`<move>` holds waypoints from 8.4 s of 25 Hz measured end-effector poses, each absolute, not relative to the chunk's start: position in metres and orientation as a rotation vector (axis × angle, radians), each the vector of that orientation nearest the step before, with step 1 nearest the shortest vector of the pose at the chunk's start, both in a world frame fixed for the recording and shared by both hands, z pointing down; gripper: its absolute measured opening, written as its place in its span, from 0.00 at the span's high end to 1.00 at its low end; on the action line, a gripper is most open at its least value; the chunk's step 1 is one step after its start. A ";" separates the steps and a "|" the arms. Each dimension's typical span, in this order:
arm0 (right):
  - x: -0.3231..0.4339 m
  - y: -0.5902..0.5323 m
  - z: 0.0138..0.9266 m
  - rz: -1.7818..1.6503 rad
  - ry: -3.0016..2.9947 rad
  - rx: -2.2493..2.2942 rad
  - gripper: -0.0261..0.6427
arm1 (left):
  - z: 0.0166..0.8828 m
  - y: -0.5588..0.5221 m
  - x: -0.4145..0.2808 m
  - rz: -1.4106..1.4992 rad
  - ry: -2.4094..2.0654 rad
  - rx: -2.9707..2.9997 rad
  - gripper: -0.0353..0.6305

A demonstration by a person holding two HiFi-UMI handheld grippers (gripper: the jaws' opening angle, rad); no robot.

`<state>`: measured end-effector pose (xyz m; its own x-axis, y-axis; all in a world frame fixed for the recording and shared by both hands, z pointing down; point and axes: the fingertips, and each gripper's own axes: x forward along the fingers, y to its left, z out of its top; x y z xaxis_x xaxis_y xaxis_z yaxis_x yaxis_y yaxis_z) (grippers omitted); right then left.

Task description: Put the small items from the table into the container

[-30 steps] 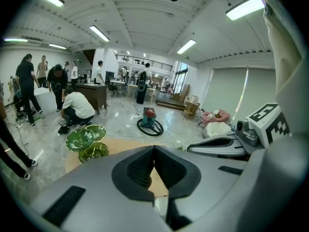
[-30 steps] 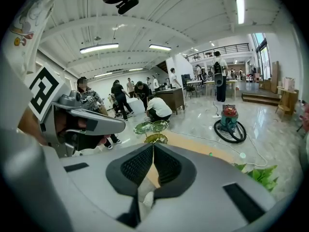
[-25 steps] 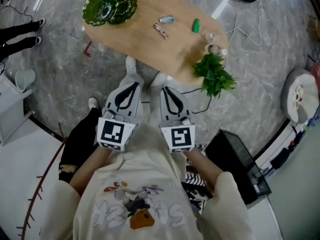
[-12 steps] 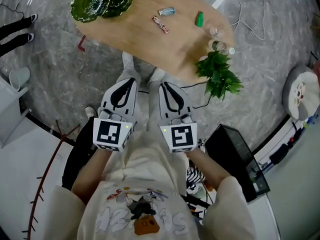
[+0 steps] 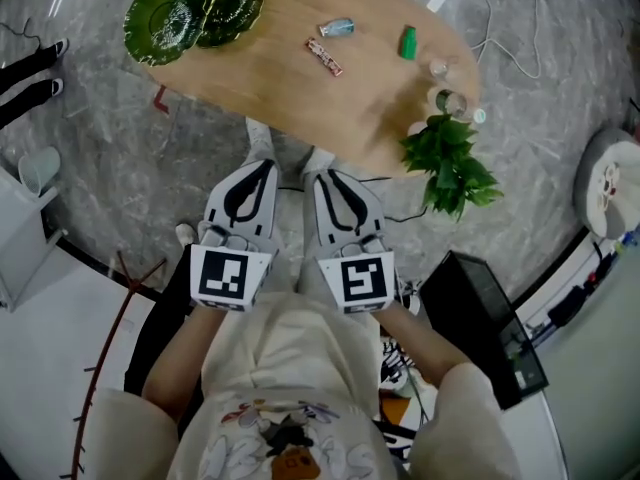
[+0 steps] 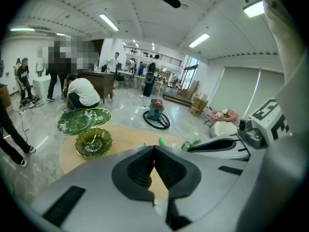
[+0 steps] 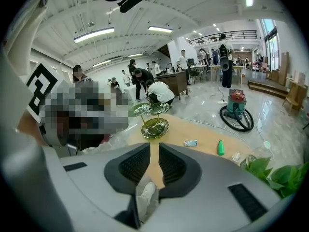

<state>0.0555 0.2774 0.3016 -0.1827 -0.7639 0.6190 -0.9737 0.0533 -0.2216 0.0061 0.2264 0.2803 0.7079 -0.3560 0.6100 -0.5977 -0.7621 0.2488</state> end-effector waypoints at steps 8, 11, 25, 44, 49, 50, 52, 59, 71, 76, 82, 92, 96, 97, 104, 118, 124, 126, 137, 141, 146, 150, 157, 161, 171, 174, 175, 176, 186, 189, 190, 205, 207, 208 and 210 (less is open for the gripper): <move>0.072 0.252 0.334 0.914 -1.953 1.777 0.88 | 0.315 0.210 0.015 0.774 -0.716 2.432 0.94; 0.079 0.244 0.347 0.920 -1.925 1.768 0.87 | 0.327 0.205 0.015 0.776 -0.713 2.408 0.94; 0.101 0.214 0.412 0.966 -1.835 1.739 0.80 | 0.393 0.186 0.021 0.877 -0.653 2.350 0.94; 0.103 0.191 0.485 0.991 -1.783 1.630 0.75 | 0.456 0.166 0.029 0.911 -0.633 2.284 0.94; 0.105 0.185 0.497 0.984 -1.778 1.605 0.74 | 0.468 0.166 0.030 0.922 -0.612 2.267 0.94; 0.105 0.185 0.500 0.983 -1.776 1.599 0.74 | 0.472 0.168 0.030 0.926 -0.610 2.257 0.94; 0.108 0.181 0.508 0.975 -1.774 1.590 0.74 | 0.481 0.167 0.029 0.932 -0.612 2.232 0.94; 0.112 0.174 0.534 0.970 -1.748 1.562 0.73 | 0.501 0.157 0.031 0.926 -0.641 2.198 0.94; 0.129 0.168 0.572 0.978 -1.707 1.544 0.73 | 0.525 0.153 0.040 0.930 -0.624 2.194 0.94; 0.137 0.165 0.584 0.977 -1.695 1.546 0.73 | 0.532 0.151 0.042 0.929 -0.619 2.194 0.94; 0.139 0.163 0.599 0.987 -1.690 1.539 0.71 | 0.545 0.155 0.041 0.932 -0.619 2.170 0.94; 0.141 0.160 0.624 0.990 -1.682 1.501 0.70 | 0.558 0.158 0.043 0.932 -0.617 2.157 0.94; 0.145 0.161 0.635 1.000 -1.665 1.493 0.70 | 0.564 0.159 0.045 0.934 -0.613 2.151 0.94; 0.146 0.161 0.637 0.999 -1.664 1.490 0.70 | 0.565 0.159 0.045 0.934 -0.612 2.150 0.94; 0.149 0.158 0.646 0.993 -1.662 1.485 0.70 | 0.571 0.157 0.045 0.928 -0.619 2.134 0.94; 0.152 0.165 0.660 0.915 -1.594 1.426 0.78 | 0.577 0.166 0.048 0.935 -0.604 2.128 0.94; 0.150 0.164 0.657 0.903 -1.598 1.420 0.79 | 0.575 0.166 0.046 0.935 -0.607 2.129 0.94; 0.149 0.165 0.656 0.908 -1.602 1.417 0.80 | 0.573 0.166 0.044 0.936 -0.609 2.131 0.94; 0.140 0.162 0.637 0.909 -1.654 1.426 0.80 | 0.562 0.166 0.043 0.916 -0.619 2.145 0.94; 0.137 0.162 0.629 0.909 -1.664 1.440 0.80 | 0.559 0.166 0.041 0.916 -0.621 2.153 0.94; 0.132 0.163 0.616 0.903 -1.682 1.447 0.80 | 0.551 0.167 0.038 0.914 -0.623 2.163 0.94; 0.130 0.163 0.607 0.913 -1.687 1.467 0.80 | 0.545 0.164 0.036 0.910 -0.627 2.175 0.94; 0.122 0.162 0.588 0.923 -1.702 1.492 0.80 | 0.530 0.163 0.032 0.896 -0.634 2.195 0.94; 0.119 0.163 0.578 0.921 -1.708 1.496 0.80 | 0.521 0.163 0.031 0.881 -0.642 2.201 0.94; 0.110 0.167 0.552 0.933 -1.714 1.526 0.80 | 0.497 0.162 0.022 0.864 -0.662 2.224 0.94; 0.105 0.169 0.544 0.940 -1.718 1.533 0.80 | 0.489 0.161 0.018 0.859 -0.671 2.230 0.94; 0.105 0.169 0.541 0.939 -1.721 1.536 0.80 | 0.487 0.160 0.018 0.853 -0.674 2.233 0.94; 0.104 0.169 0.539 0.937 -1.723 1.540 0.80 | 0.484 0.159 0.018 0.846 -0.677 2.236 0.94; 0.097 0.172 0.512 0.913 -1.738 1.564 0.80 | 0.469 0.163 0.007 0.835 -0.677 2.259 0.94; 0.096 0.174 0.504 0.913 -1.740 1.570 0.80 | 0.464 0.165 0.004 0.840 -0.674 2.263 0.94; 0.095 0.174 0.501 0.912 -1.741 1.572 0.80 | 0.462 0.165 0.003 0.840 -0.675 2.265 0.94; 0.080 0.176 0.454 0.902 -1.766 1.598 0.80 | 0.423 0.160 -0.011 0.799 -0.710 2.285 0.94; 0.079 0.175 0.447 0.898 -1.770 1.604 0.80 | 0.418 0.160 -0.013 0.793 -0.718 2.284 0.94; 0.079 0.175 0.444 0.895 -1.772 1.607 0.80 | 0.416 0.160 -0.014 0.790 -0.722 2.284 0.94; 0.078 0.173 0.437 0.888 -1.775 1.611 0.80 | 0.411 0.160 -0.017 0.787 -0.728 2.286 0.94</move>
